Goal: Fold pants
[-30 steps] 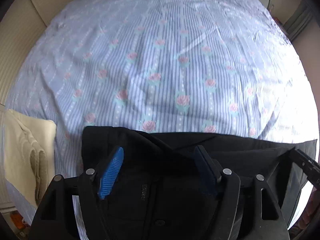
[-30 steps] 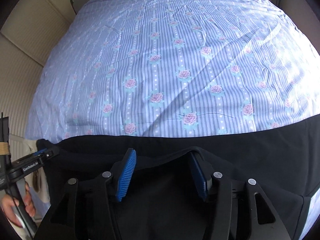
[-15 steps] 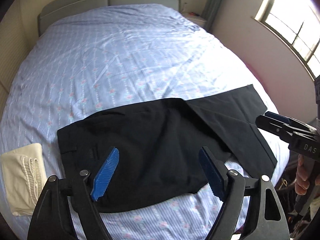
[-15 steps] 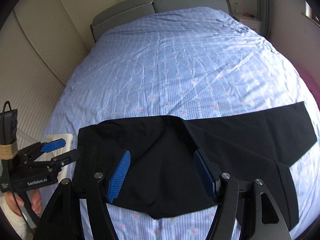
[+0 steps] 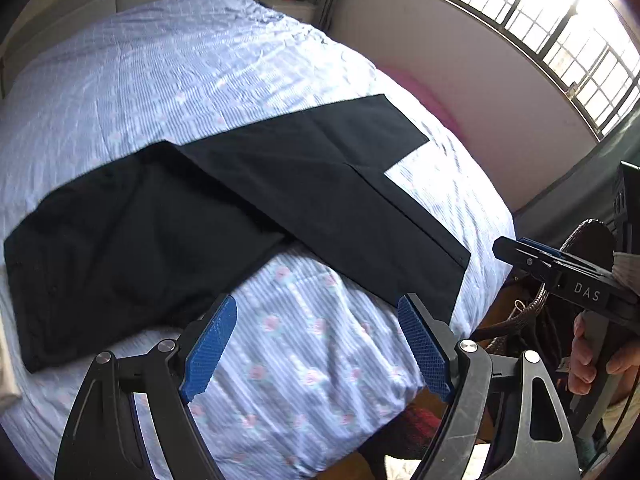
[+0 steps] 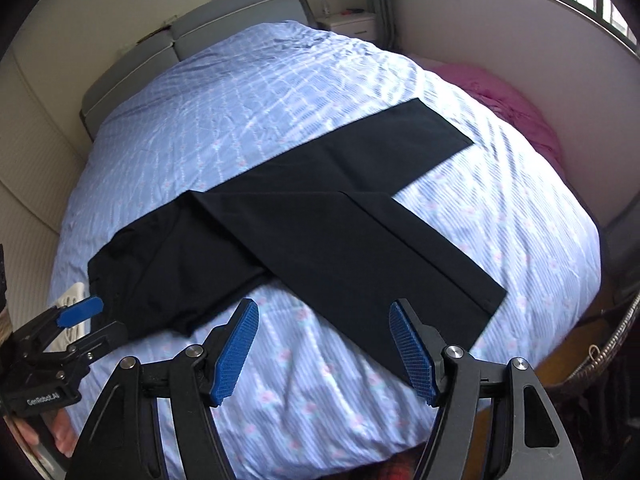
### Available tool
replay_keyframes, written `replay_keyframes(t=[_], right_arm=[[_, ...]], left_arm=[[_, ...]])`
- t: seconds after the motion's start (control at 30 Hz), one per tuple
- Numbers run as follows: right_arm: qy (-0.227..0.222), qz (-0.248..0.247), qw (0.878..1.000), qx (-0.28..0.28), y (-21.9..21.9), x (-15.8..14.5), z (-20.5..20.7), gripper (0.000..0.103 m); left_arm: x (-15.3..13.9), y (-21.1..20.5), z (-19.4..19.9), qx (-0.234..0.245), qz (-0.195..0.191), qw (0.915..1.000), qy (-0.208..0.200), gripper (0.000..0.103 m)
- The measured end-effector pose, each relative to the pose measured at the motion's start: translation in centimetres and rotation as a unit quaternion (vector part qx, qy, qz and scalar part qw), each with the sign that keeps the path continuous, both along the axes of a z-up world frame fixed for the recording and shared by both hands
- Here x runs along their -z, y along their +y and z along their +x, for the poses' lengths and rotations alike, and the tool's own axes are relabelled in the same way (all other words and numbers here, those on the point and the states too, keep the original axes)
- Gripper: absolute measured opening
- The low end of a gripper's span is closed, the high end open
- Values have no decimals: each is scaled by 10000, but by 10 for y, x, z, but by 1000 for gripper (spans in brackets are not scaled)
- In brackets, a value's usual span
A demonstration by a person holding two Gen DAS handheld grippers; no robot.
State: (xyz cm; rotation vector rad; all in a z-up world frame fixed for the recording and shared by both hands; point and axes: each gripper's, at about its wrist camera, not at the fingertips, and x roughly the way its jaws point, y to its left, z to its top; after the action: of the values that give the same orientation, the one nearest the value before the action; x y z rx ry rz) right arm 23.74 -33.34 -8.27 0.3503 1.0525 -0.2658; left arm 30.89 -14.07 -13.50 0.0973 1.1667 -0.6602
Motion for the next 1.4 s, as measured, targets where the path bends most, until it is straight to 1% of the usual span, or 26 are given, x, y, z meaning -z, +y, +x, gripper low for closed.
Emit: replay_keyframes(t=[0.07, 0.13, 0.23, 0.33, 0.4, 0.47, 0.53, 0.6, 0.67, 0.7, 0.73, 0.83, 0.9, 0.97, 1.0, 1.03, 1.07, 1.1, 1.13, 1.17, 1.2, 1.23, 1.3, 1.37, 1.4], right_arm=[[107, 118, 9998, 107, -33, 15, -11, 69], [223, 370, 9989, 163, -71, 34, -18, 69], [552, 731, 9956, 198, -119, 63, -19, 69], [811, 946, 9920, 177, -153, 89, -24, 69], [970, 1049, 9894, 265, -168, 105, -30, 69], [1087, 1286, 9851, 351, -177, 121, -36, 69], [1191, 1500, 9806, 422, -183, 139, -40, 69], [1276, 1631, 9771, 489, -184, 156, -40, 69], [1315, 1761, 9741, 530, -183, 173, -38, 69], [1376, 1819, 9718, 601, -182, 183, -37, 69], [1443, 1900, 9684, 726, -181, 193, -38, 68], [1494, 2266, 9564, 1079, -176, 215, -43, 67], [1548, 2367, 9514, 1218, -167, 227, -47, 65], [1595, 2349, 9490, 1369, -158, 236, -49, 62], [1575, 2279, 9504, 1411, -154, 237, -49, 58], [1545, 2214, 9524, 1413, -150, 237, -48, 48], [1507, 2192, 9535, 1413, -148, 235, -46, 42], [1432, 2218, 9538, 1432, -145, 230, -43, 27], [1377, 2198, 9545, 1472, -144, 226, -42, 12], [1333, 2152, 9557, 1502, -142, 221, -41, 9], [1258, 2145, 9563, 1538, -141, 214, -41, 7], [1108, 2147, 9566, 1631, -142, 203, -42, 7], [728, 2084, 9598, 1734, -145, 176, -41, 6], [289, 2047, 9601, 1883, -152, 143, -35, 6], [88, 2000, 9605, 1935, -158, 127, -30, 6]], left_arm=[[18, -27, -7, -184, 71, 9994, 267, 83], [36, -52, -12, -422, 172, 9975, 545, 82], [64, -79, -16, -780, 105, 9920, 985, 82], [92, -103, -15, -991, 228, 9858, 1333, 80], [110, -113, -13, -1035, 270, 9823, 1536, 79], [126, -124, -7, -1028, 406, 9806, 1619, 78], [143, -130, 1, -1009, 521, 9785, 1724, 72], [159, -131, 9, -1018, 529, 9762, 1839, 69], [176, -131, 19, -1026, 586, 9728, 1994, 62], [183, -131, 24, -1022, 632, 9710, 2068, 52], [190, -130, 29, -1015, 649, 9692, 2150, 46], [204, -129, 40, -921, 624, 9677, 2261, 45], [212, -128, 46, -873, 574, 9643, 2433, 45], [212, -128, 49, -827, 489, 9645, 2461, 42], [210, -128, 50, -773, 451, 9653, 2452, 30], [208, -130, 52, -679, 391, 9661, 2459, 16], [206, -131, 54, -608, 361, 9667, 2459, 14], [203, -132, 57, -523, 285, 9677, 2448, 7], [198, -134, 59, -443, 214, 9686, 2437, 4], [190, -135, 60, -352, 134, 9701, 2399, 4], [178, -136, 64, -255, 31, 9724, 2319, 4], [162, -140, 66, -109, -84, 9765, 2152, 4], [129, -147, 71, 160, -265, 9839, 1758, 4], [99, -156, 82, 308, -527, 9876, 1447, 4], [85, -163, 90, 378, -600, 9889, 1306, 4]])
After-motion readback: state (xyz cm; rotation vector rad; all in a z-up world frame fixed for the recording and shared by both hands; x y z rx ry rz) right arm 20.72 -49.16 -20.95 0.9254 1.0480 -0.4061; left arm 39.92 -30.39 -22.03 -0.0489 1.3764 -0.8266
